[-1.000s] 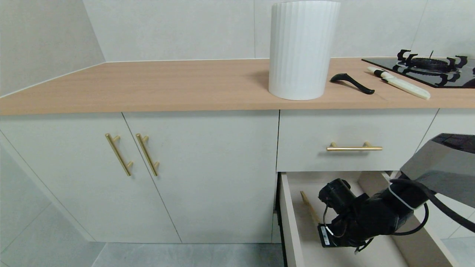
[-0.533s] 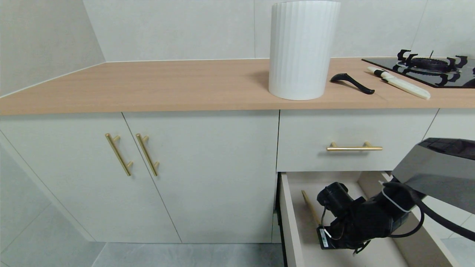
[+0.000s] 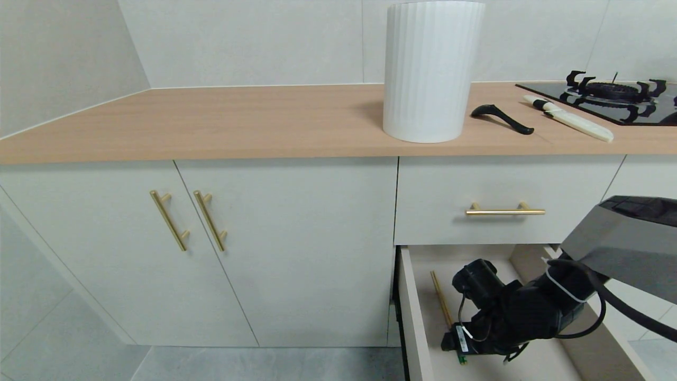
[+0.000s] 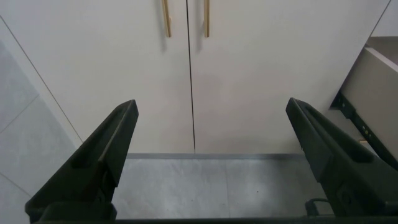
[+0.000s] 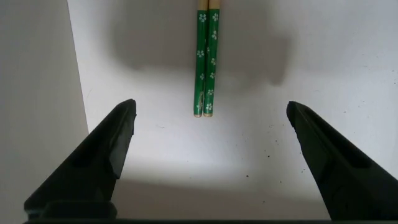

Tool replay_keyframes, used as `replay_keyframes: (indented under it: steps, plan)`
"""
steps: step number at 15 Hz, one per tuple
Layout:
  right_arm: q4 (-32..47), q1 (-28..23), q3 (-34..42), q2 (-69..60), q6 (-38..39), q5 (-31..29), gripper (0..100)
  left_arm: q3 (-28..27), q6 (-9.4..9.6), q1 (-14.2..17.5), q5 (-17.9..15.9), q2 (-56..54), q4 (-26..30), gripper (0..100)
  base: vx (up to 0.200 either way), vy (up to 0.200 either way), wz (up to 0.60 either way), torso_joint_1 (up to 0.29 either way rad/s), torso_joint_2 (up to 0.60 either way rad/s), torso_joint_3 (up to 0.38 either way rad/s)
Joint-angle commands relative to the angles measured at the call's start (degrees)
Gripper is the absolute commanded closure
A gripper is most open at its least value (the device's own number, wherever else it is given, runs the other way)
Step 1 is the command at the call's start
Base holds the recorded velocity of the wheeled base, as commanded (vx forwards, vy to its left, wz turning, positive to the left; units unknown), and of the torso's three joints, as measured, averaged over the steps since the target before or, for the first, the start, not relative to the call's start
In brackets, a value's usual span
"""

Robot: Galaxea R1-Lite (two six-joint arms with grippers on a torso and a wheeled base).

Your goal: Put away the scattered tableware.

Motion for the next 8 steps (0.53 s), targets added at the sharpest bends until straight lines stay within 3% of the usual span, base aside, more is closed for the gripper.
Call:
replay_keyframes:
  steps: [1, 8]
  plan:
    - [0.16, 0.03, 0.36, -2.76, -0.01, -0.02, 0, 0.0, -0.01, 0.06, 0.04, 0.0, -0.01, 0, 0.0, 0.0, 0.0, 0.0, 0.0, 0.0]
    - [0.69, -0.06, 4.32, -28.16, -1.06, -3.79, 0, 0.0, -0.01, -0.02, 0.04, 0.0, -0.01, 0, 0.0, 0.0, 0.0, 0.0, 0.0, 0.0]
